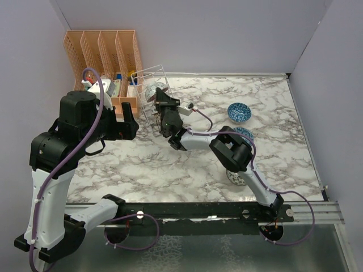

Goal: Load the bowls into the dish rack

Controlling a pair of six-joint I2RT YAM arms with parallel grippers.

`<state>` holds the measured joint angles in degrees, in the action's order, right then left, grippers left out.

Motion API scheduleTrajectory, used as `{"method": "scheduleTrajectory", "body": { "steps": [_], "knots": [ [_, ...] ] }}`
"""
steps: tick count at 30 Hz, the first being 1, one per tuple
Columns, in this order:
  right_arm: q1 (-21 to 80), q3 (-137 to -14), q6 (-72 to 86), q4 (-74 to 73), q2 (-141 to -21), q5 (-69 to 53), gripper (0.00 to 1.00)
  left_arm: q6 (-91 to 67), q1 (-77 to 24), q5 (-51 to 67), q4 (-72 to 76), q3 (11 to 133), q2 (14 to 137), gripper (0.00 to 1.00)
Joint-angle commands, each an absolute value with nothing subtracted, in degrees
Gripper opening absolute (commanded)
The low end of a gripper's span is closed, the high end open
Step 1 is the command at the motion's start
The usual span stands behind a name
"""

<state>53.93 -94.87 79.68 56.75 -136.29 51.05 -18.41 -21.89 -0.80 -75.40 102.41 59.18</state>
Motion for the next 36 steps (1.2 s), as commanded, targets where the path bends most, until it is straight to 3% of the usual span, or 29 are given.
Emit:
{"method": "scheduleTrajectory", "body": {
  "steps": [1, 17, 36],
  "knots": [
    [54.34, -93.29, 83.13, 56.25, -134.58, 52.84, 0.05, -17.91, -22.24, 0.09, -75.32, 101.98, 58.52, 0.99],
    [54.19, -91.85, 88.96, 50.13, -132.1, 50.89, 0.25, -18.28, -22.24, 0.09, -74.8, 102.52, 58.81, 0.99],
    [54.57, -88.24, 96.24, 45.42, -129.73, 44.98, 0.35, -18.28, -22.44, 0.33, -73.84, 102.05, 59.11, 0.99]
  ]
}}
